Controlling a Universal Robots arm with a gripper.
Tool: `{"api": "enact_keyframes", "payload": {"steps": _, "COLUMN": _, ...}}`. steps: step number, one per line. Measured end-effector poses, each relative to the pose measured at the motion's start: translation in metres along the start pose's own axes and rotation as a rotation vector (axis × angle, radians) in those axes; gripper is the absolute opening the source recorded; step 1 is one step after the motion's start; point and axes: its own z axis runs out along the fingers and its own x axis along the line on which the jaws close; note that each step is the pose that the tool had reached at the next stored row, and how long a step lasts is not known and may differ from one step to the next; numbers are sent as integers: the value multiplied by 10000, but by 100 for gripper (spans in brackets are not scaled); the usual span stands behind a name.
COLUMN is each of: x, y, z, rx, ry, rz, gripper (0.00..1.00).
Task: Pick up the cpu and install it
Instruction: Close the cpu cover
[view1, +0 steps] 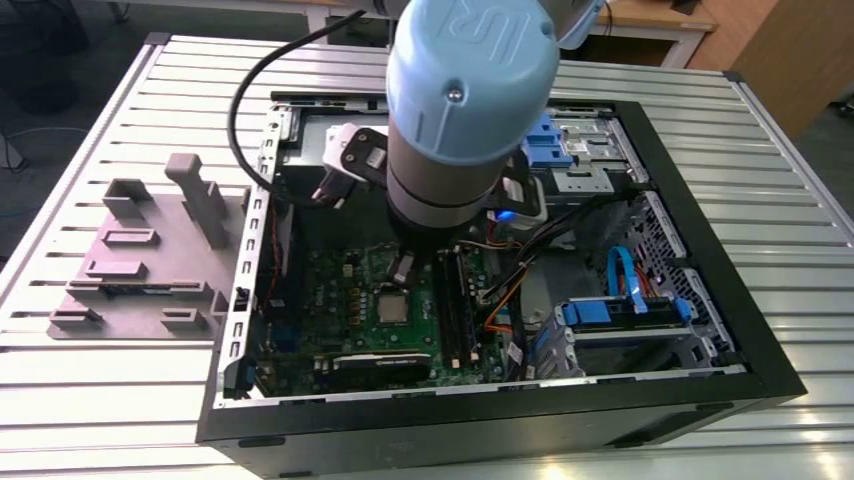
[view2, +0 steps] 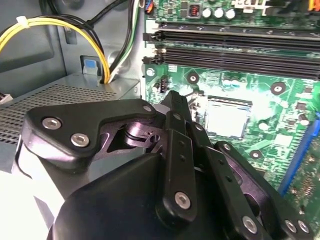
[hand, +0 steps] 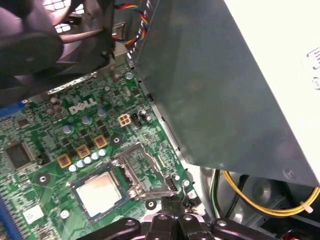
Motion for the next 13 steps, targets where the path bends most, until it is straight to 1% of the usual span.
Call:
{"api": "enact_keyframes", "payload": {"steps": 6, "x": 75, "y": -37, "z": -46, "rx": 0, "ry": -2, "rz": 0, "gripper": 11}}
{"api": "enact_keyframes", "payload": {"steps": 13, "x": 180, "y": -88, "z": -96, "rx": -8, "ry": -13, "rz": 0, "gripper": 11}}
